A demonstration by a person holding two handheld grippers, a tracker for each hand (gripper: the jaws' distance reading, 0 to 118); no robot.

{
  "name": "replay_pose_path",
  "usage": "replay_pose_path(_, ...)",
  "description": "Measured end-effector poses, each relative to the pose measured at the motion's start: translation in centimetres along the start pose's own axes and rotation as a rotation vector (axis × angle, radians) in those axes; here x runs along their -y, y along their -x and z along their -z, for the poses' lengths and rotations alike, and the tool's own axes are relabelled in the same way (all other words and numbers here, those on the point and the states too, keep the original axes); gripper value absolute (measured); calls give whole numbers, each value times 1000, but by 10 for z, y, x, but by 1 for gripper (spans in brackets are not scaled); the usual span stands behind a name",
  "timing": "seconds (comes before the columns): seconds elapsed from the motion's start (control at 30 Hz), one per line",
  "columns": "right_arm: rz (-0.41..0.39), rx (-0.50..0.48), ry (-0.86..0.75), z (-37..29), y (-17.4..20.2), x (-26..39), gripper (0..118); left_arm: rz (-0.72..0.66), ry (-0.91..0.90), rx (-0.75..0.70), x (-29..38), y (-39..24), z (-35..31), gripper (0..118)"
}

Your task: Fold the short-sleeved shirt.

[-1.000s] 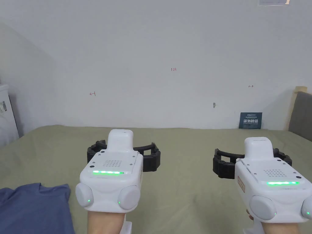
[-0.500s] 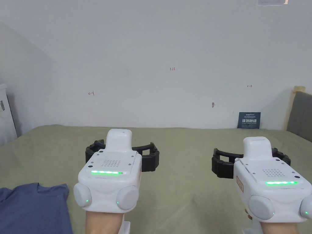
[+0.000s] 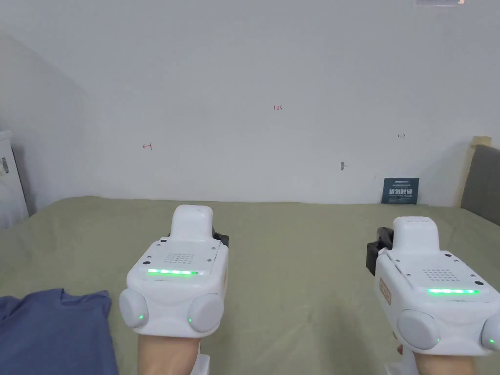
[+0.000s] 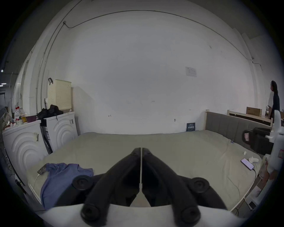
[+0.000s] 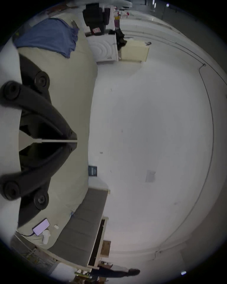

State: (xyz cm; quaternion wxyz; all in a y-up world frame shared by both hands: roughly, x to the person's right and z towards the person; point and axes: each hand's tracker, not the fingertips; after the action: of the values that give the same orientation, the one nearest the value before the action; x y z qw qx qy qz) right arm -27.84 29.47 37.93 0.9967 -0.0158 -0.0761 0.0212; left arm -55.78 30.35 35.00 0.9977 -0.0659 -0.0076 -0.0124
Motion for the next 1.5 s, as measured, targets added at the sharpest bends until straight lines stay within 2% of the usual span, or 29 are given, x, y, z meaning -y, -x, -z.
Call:
replay_pose_path(0.1, 30, -29, 45, 2, -6, -1, 3, -18, 13, 32, 3, 8, -1, 1)
replay_pose_path(0.27, 11, -23, 58, 12, -11, 6, 2, -15, 18, 21, 7, 11, -1, 1)
replay_pose_path(0.4, -18, -50, 65, 15, 5, 6, 2, -13, 25, -12, 7, 26, -3, 1)
replay_pose_path(0.5, -33, -105, 62, 18, 31, 5, 2, -19, 30, -76, 6, 52, -9, 1)
replay_pose_path(0.6, -14, -202, 65, 27, 69, 6, 2, -33, 35, -176, 6, 92, -21, 1)
replay_pose_path(0.87, -6, -440, 69, 40, 188, 8, 2, -44, 71, -482, 11, 207, -73, 1)
replay_pose_path(1.07, 34, -607, 147, 41, 246, 19, 2, -46, 104, -595, 21, 254, -101, 1)
replay_pose_path(1.3, 0, -660, 190, 40, 284, 36, 2, -71, 138, -644, 32, 281, -102, 1)
replay_pose_path(1.5, -12, -669, 208, 57, 299, 49, 2, -73, 194, -599, 47, 292, -69, 1)
